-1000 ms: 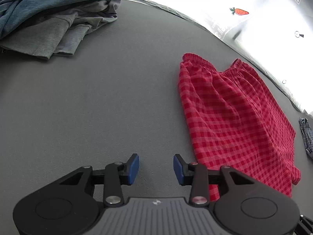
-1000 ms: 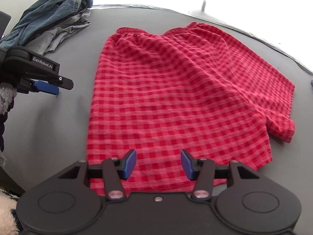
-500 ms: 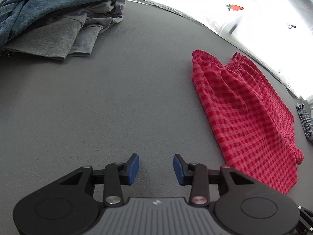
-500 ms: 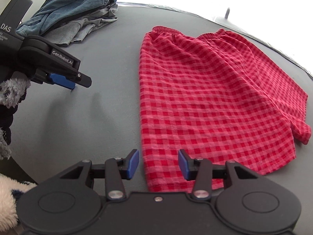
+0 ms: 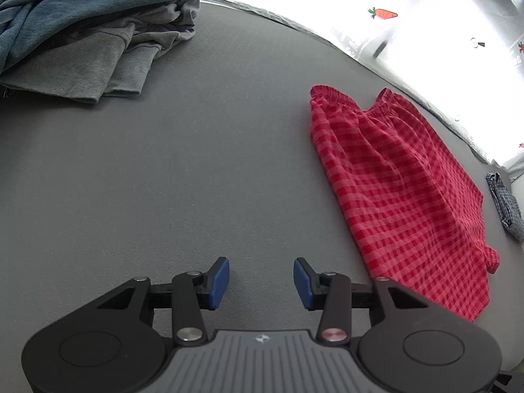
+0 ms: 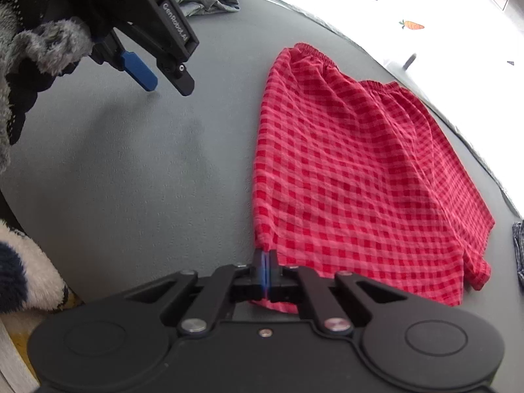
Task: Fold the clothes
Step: 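Grasp the shorts hem with the right gripper while the left gripper grasps the waistband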
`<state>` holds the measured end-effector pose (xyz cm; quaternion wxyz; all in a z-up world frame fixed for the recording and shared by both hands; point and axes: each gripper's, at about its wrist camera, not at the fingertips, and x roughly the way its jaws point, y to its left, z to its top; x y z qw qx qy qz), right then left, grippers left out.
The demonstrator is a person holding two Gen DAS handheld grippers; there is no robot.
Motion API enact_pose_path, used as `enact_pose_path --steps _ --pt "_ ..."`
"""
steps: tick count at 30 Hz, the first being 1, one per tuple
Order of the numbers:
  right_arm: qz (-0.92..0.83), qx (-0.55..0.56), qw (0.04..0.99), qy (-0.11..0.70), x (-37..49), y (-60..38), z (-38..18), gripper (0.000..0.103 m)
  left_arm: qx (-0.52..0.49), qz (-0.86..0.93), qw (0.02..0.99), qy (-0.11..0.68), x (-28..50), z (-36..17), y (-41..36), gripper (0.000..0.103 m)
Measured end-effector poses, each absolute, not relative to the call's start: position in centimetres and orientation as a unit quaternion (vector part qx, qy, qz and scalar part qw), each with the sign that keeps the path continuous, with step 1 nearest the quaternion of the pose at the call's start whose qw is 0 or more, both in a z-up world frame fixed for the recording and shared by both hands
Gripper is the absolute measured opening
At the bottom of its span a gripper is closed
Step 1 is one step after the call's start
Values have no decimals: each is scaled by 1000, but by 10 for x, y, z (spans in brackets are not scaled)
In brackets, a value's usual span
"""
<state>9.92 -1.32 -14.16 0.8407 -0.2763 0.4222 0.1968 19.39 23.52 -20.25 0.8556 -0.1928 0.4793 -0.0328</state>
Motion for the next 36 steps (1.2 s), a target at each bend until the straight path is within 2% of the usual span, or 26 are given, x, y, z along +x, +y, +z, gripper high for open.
enact_pose_path --steps 5,10,19,20,21,22,25,30,36 --pt "200 -238 861 404 105 -31 -120 0 -199 -67 865 455 223 -192 211 46" --pt "208 -189 871 404 109 -52 -105 0 -245 -68 866 430 270 -190 193 55" --pt "163 -135 880 425 124 -93 -96 0 -243 -5 863 443 351 -210 185 53" --pt "156 -134 881 426 126 -97 -97 0 -249 3 862 441 355 -212 185 50" --pt "150 -135 882 426 128 -103 -96 0 -253 11 862 438 358 -214 185 38" --pt "143 -135 883 426 131 -108 -95 0 -259 9 860 440 361 -214 185 5" --pt "125 -129 890 420 141 -128 -87 0 -307 15 850 427 359 -205 185 2" --pt "83 -93 916 382 175 -181 -48 0 -365 0 854 371 356 -161 167 2" --pt "31 -39 947 317 234 -260 3 0 -329 -47 891 310 375 -104 100 3"
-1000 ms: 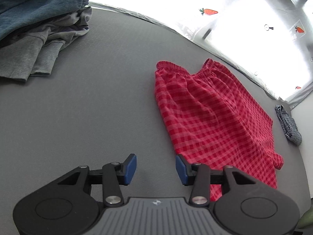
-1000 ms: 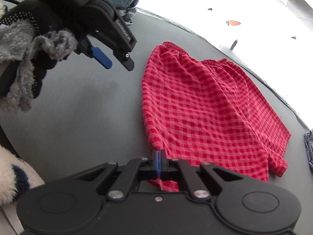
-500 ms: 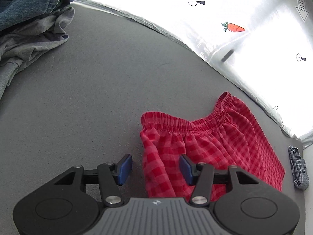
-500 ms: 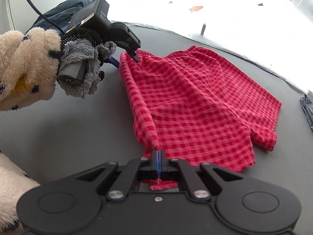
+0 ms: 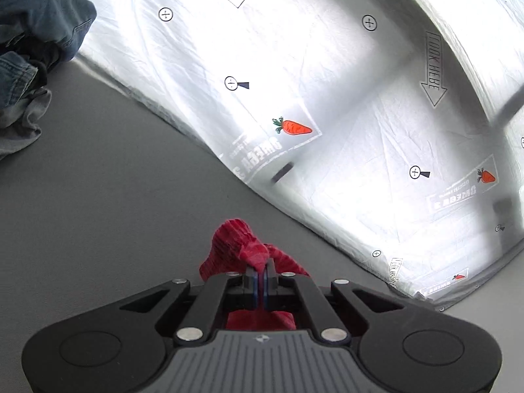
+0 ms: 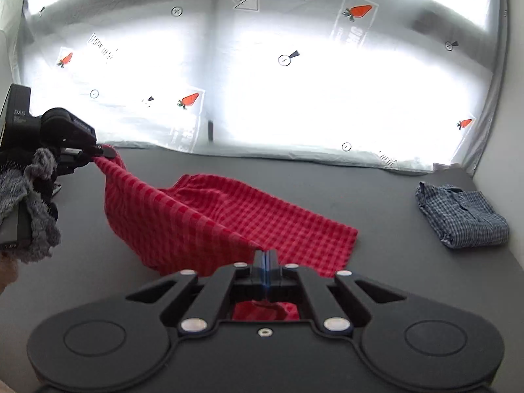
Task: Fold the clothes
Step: 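Grasp the shorts hem with the right gripper while the left gripper grasps the waistband, then lift the shorts with both grippers and fold them in half lengthwise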
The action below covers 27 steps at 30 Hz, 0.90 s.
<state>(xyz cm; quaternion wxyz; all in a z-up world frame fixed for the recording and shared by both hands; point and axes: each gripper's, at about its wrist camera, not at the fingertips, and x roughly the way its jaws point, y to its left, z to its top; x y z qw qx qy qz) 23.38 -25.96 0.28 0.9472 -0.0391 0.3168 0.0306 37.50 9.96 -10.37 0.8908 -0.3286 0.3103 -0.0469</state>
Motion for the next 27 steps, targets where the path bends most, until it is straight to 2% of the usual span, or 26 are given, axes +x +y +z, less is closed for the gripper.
enact_pose_path --steps 6,14,18,20,22,23,25,26,27 --pt "20 -37 945 323 308 -317 -22 0 -294 -17 893 340 424 -130 31 3" --pt "42 -22 931 362 403 -364 -66 0 -245 10 899 363 493 -157 -7 4" --pt "47 -28 918 393 453 -376 -108 0 -224 29 894 387 530 -181 -21 10" --pt "44 -24 911 409 474 -382 -128 1 -211 25 889 407 544 -193 -26 20" --pt "32 -2 903 428 489 -392 -146 3 -200 3 888 414 552 -200 -27 40" --pt "23 10 900 435 493 -397 -152 9 -196 -13 890 412 552 -201 -26 45" --pt "-3 41 899 435 491 -409 -158 23 -189 -27 898 397 544 -198 -20 72" --pt "-12 65 897 437 487 -416 -161 33 -185 -26 903 387 537 -196 -16 79" --pt "-21 93 893 439 483 -423 -164 38 -181 -18 909 374 528 -193 -12 85"
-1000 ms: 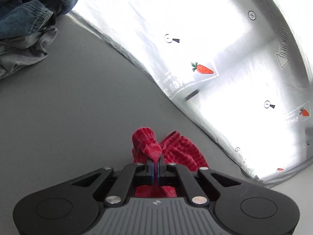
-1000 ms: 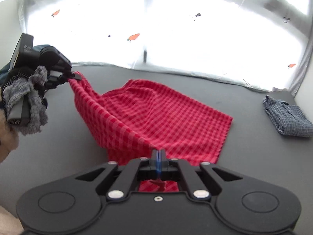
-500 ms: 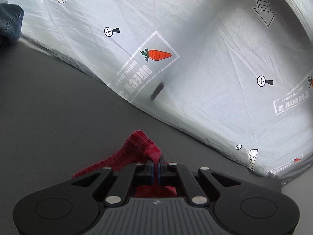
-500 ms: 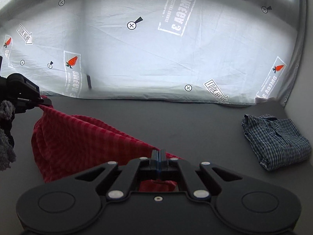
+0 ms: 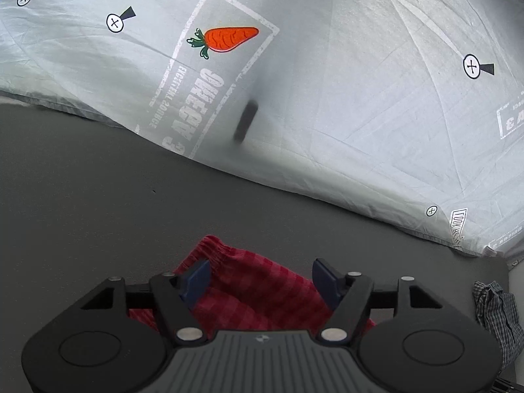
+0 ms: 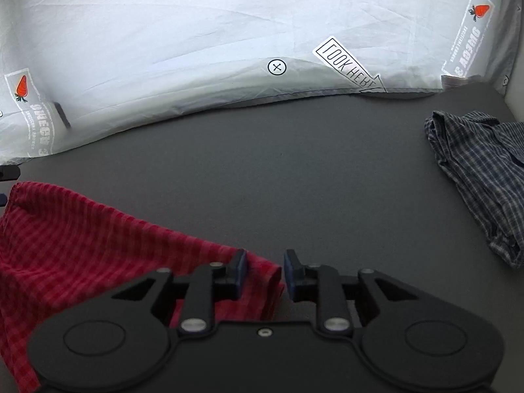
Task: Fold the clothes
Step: 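Lift the shorts with both grippers and fold them in half lengthwise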
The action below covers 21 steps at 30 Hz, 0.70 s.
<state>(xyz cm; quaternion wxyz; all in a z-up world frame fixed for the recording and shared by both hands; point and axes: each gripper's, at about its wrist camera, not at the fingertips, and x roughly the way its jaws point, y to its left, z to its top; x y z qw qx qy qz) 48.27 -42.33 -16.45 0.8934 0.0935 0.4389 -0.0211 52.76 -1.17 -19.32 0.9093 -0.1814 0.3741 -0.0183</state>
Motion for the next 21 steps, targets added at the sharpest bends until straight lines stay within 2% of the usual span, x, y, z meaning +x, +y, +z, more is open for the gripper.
enact_pose_path --steps 4,7,10,11,12,13,14,15,16,21 --pt "-42 192 873 446 465 -443 -180 39 -171 -5 914 367 493 -190 6 88" --pt "-35 231 867 440 457 -445 -187 43 -172 17 898 405 475 -206 16 88" --pt "-9 279 860 427 460 -444 -190 42 -205 27 875 438 467 -227 25 87" --pt "-6 273 861 429 462 -439 -191 39 -222 29 869 441 467 -233 26 87" --pt "-4 260 863 433 465 -433 -192 22 -239 32 863 444 467 -239 27 80" --pt "0 240 868 435 467 -425 -191 8 -256 35 857 446 467 -245 27 68" --pt "4 217 873 437 469 -417 -191 3 -263 43 857 441 467 -246 26 67" --pt "9 195 877 438 471 -408 -190 3 -267 51 859 435 468 -245 24 42" --pt "7 176 882 437 472 -402 -187 3 -266 56 855 442 471 -245 22 8" --pt "-13 160 891 425 480 -406 -170 2 -247 77 868 424 456 -224 17 8"
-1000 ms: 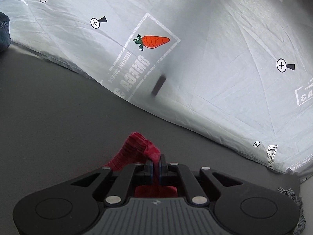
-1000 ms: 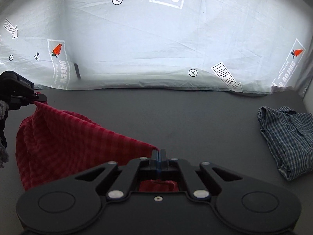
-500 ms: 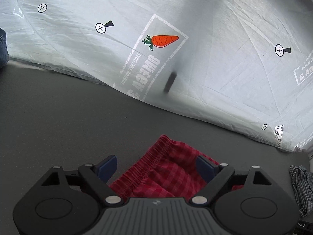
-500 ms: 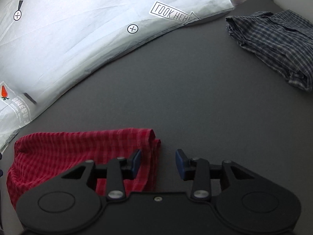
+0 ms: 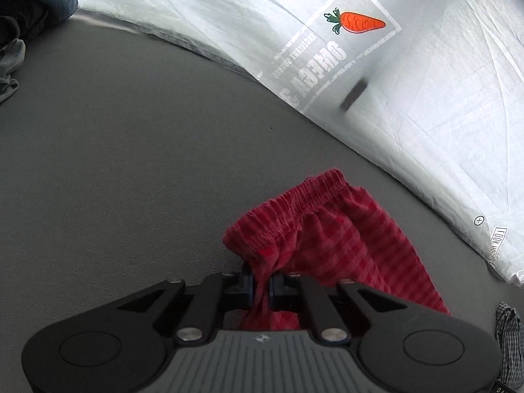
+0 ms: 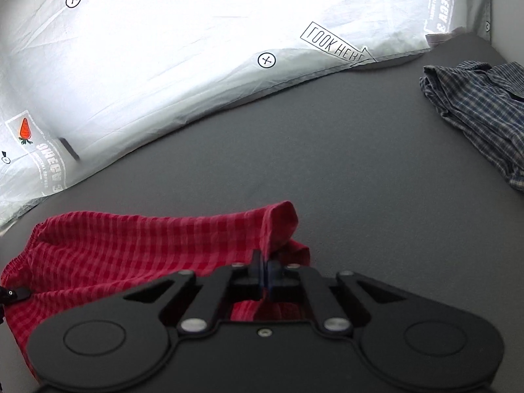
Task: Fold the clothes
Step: 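Lift the shorts with both grippers and fold them in half lengthwise, then release the shorts with both grippers and smooth the folded strip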
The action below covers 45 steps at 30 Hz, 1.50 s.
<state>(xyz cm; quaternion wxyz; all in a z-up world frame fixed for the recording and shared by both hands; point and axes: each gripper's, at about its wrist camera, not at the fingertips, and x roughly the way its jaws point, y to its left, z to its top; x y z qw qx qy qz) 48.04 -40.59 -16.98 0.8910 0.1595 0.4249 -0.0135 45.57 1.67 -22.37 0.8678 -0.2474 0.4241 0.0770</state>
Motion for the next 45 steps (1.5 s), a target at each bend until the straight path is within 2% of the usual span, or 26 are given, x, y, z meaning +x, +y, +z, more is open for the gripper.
enact_pose_path --steps 2,3,4,5,6,7,8,16,19,23,25,29,32,35,40,45 --pt "-8 153 880 450 488 -406 -172 6 -231 71 875 419 440 -215 16 9" --pt "-11 150 877 457 486 -405 -171 13 -225 72 876 419 434 -214 16 10" --pt "-16 146 876 460 481 -405 -169 18 -220 74 877 421 427 -213 17 16" --pt "-20 143 874 463 477 -404 -167 27 -222 78 875 424 423 -214 19 19" --pt "-21 154 876 457 469 -405 -163 36 -231 82 869 430 420 -216 23 27" --pt "-18 175 876 449 455 -407 -158 40 -241 85 863 436 416 -218 27 34" --pt "-15 199 875 442 439 -409 -154 43 -246 88 861 437 412 -218 31 37" --pt "-12 268 841 471 301 -384 -152 43 -237 63 869 430 377 -196 30 49" --pt "19 248 838 486 275 -367 -154 48 -230 46 869 436 354 -193 19 52" --pt "46 58 878 473 266 -323 -142 49 -218 24 865 451 322 -195 2 53" --pt "63 -90 887 449 257 -291 -142 51 -204 14 866 456 305 -196 -7 53" --pt "121 -322 849 400 247 -250 -165 53 -185 -3 864 469 278 -201 -16 57" --pt "134 -398 823 382 247 -236 -182 53 -185 -7 858 478 270 -205 -17 57" --pt "141 -405 823 373 254 -228 -185 53 -189 -12 859 476 268 -204 -18 57" --pt "133 -435 819 349 251 -212 -193 63 -183 -20 862 472 265 -201 -18 57" --pt "111 -514 793 307 240 -197 -211 65 -175 -24 861 476 265 -202 -17 57"
